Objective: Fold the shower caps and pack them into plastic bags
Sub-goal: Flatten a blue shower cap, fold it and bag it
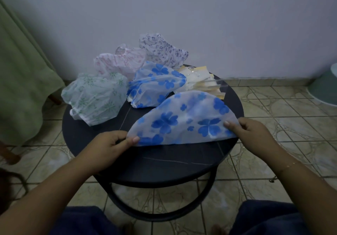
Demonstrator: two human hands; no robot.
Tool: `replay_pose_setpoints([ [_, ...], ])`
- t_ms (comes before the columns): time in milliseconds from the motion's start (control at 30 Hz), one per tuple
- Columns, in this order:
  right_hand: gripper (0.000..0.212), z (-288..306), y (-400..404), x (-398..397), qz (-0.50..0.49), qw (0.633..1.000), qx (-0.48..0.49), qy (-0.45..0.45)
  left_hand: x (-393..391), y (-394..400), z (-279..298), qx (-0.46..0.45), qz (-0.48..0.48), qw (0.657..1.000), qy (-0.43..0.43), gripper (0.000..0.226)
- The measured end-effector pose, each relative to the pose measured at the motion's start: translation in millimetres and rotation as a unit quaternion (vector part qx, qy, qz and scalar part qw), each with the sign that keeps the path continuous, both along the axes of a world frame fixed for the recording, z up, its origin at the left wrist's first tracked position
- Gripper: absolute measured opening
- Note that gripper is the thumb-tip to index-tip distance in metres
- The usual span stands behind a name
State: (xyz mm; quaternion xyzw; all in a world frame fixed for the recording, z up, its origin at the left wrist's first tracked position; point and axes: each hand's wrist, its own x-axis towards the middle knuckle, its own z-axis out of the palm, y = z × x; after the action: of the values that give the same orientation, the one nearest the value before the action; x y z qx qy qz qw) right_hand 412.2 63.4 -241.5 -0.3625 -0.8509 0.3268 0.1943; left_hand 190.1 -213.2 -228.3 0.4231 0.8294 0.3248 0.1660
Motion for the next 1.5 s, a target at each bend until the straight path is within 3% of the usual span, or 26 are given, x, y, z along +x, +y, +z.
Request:
replay_pose_setpoints([
  [67, 0.037, -2, 0, -4, -0.015, 1.0, -0.006, -0.003, -2, 2, -1, -0.005, 0.016, 1.0, -0.025, 0.04],
  [200, 0.03, -7, 0, -11, -0.046, 0.999, -0.012, -0.002, -11, 5, -8, 0.007, 0.067, 0.997, -0.046, 0.086],
  [433, 0.031, -16, 1, -19, -0.093, 0.996, 0.002, -0.014, -11, 19, -21, -0.048, 0.13, 0.99, 0.016, 0.051],
  [533, 0.036, -17, -1, -20, -0.103, 0.993, 0.045, -0.036, -8, 20, -18, -0.054, 0.153, 0.985, 0.052, 0.023],
  [633, 0.036, -8, -8, -19, -0.124, 0.981, 0.143, -0.033, 2, 22, -14, -0.013, 0.162, 0.973, 0.162, 0.029],
  [700, 0.032, 0, -16, -20, -0.112, 0.968, 0.225, -0.002, 10, 26, -7, 0.08, 0.12, 0.954, 0.264, 0.03],
  [767, 0.033, 6, -26, -26, -0.038, 0.962, 0.269, 0.032, 19, 36, -2, 0.146, 0.02, 0.932, 0.332, 0.027],
  [867, 0.048, 3, -42, -42, 0.081, 0.951, 0.297, 0.006, 30, 59, -8, 0.136, -0.097, 0.913, 0.372, 0.025],
  [967, 0.062, -4, -47, -57, 0.128, 0.946, 0.268, -0.128, 36, 82, -18, 0.061, -0.127, 0.923, 0.358, 0.034],
  [1100, 0.053, -17, -30, -66, 0.118, 0.943, 0.193, -0.243, 27, 101, -28, -0.087, -0.108, 0.949, 0.284, 0.052],
  [1200, 0.055, -22, -26, -70, 0.12, 0.939, 0.18, -0.268, 19, 108, -39, -0.158, -0.098, 0.954, 0.235, 0.055],
  [1500, 0.057, -17, 1, -59, 0.089, 0.942, 0.106, -0.304, -1, 91, -34, -0.224, -0.062, 0.958, 0.166, 0.075],
])
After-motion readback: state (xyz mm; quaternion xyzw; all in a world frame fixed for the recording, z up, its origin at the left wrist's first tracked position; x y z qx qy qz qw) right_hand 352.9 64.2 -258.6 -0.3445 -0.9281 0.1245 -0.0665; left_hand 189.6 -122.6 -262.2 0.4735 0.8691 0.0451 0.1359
